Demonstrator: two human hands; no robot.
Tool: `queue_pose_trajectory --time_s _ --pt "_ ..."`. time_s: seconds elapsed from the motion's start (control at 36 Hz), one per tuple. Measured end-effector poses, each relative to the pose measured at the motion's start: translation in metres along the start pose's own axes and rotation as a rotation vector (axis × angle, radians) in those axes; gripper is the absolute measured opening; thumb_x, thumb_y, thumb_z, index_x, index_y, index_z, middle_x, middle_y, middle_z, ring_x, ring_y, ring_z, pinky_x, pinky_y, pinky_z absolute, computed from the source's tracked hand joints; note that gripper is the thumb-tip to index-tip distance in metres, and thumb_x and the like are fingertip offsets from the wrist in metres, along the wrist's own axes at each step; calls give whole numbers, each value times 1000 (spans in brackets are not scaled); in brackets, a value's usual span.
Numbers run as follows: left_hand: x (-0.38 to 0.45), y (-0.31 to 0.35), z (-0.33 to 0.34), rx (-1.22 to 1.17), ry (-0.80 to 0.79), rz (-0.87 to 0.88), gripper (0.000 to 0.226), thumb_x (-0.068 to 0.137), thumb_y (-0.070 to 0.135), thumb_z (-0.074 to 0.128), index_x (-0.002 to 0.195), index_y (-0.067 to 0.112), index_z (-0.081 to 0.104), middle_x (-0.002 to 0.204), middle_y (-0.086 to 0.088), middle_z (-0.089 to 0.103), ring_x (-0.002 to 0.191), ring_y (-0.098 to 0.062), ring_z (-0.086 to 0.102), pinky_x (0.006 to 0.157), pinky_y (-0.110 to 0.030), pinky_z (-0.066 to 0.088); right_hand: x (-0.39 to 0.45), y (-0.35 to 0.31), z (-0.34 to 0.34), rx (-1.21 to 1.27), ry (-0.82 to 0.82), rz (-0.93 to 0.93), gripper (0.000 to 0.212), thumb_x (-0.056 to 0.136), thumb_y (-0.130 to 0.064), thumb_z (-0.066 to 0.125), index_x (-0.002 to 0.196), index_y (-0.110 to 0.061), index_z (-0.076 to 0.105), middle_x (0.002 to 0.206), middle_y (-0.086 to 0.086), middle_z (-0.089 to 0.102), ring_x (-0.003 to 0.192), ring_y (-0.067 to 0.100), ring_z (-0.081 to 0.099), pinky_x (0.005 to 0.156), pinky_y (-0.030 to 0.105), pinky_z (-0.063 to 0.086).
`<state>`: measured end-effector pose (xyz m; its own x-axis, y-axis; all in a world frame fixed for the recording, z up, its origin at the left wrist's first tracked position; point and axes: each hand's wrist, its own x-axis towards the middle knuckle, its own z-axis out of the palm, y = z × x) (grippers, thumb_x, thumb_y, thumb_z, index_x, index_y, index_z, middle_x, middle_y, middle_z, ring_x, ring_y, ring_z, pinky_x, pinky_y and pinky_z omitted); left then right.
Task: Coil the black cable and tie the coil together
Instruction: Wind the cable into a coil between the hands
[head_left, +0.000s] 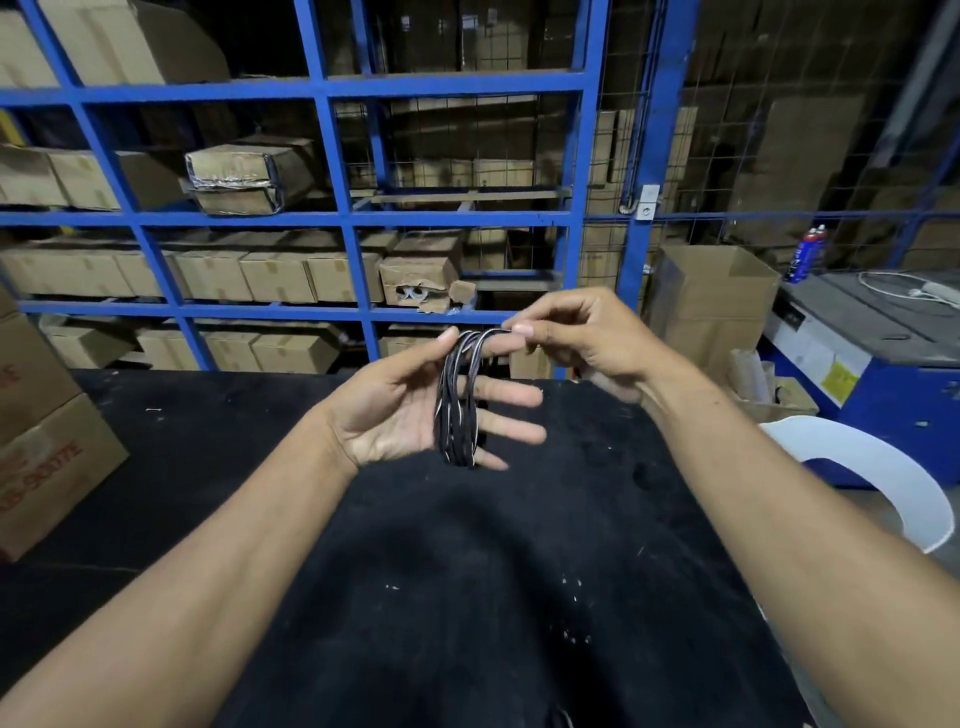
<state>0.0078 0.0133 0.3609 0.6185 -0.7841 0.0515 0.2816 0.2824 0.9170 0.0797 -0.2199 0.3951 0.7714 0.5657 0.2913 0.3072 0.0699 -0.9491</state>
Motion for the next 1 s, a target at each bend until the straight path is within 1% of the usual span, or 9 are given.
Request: queue_pose_trajectory --time_s 0.08,0.14,0.28,0.42,0.53,0.64,0.72,0.81,1.0 --pt "5 -1 4 -63 -45 86 57 107 46 38 156 19 41 145 -25 58 137 -57 47 109 -79 21 -5 23 14 116 49 89 14 84 -15 75 95 -7 78 67 -4 72 58 5 55 62 25 36" --pt "8 0 6 -112 -41 134 55 107 44 40 156 18 42 147 -26 56 137 -56 47 108 -80 20 -8 38 23 152 92 127 9 93 -8 70 96 -8 78 65 -7 71 56 4 54 66 29 36" --pt "17 5 10 -116 161 217 54 110 47 28 153 22 48 151 -22 54 141 -51 46 107 -82 26 -19 60 46 272 210 172 20 99 5 58 103 2 77 87 15 73 61 11 58 54 19 48" --pt "20 2 10 -135 332 278 52 109 45 33 152 19 50 147 -20 58 139 -45 51 99 -82 35 -25 70 62 244 334 230 36 99 8 54 84 -13 79 64 -2 70 48 4 46 45 14 34" --pt "20 -3 7 -136 358 259 51 108 42 39 152 18 49 93 -6 76 113 -30 71 109 -82 25 -28 71 60 343 299 316 19 99 1 62 92 -7 77 63 1 72 48 8 52 47 18 39" --pt "17 -7 -1 -195 361 232 51 110 39 38 151 14 50 59 7 43 66 -9 60 113 -75 31 -32 69 51 361 197 422 14 96 -2 68 102 -9 78 83 11 77 56 17 69 50 20 45" --pt "17 -11 -5 -229 336 222 51 110 38 37 152 11 49 58 9 26 51 -3 43 96 -50 52 -33 69 49 304 151 441 14 91 -2 73 93 -10 84 98 16 81 74 20 74 57 20 52" --pt "19 -16 -7 -298 340 244 49 110 38 35 144 9 55 57 10 21 47 -5 25 73 -29 49 -34 69 52 251 204 418 22 86 -6 81 108 -1 81 113 23 79 81 20 68 65 22 52" --pt "24 -28 -8 -321 484 334 44 104 37 38 111 9 71 50 10 14 40 -6 12 43 -21 21 -42 69 67 288 255 366 18 99 8 58 93 0 73 78 14 72 56 14 69 55 19 50"
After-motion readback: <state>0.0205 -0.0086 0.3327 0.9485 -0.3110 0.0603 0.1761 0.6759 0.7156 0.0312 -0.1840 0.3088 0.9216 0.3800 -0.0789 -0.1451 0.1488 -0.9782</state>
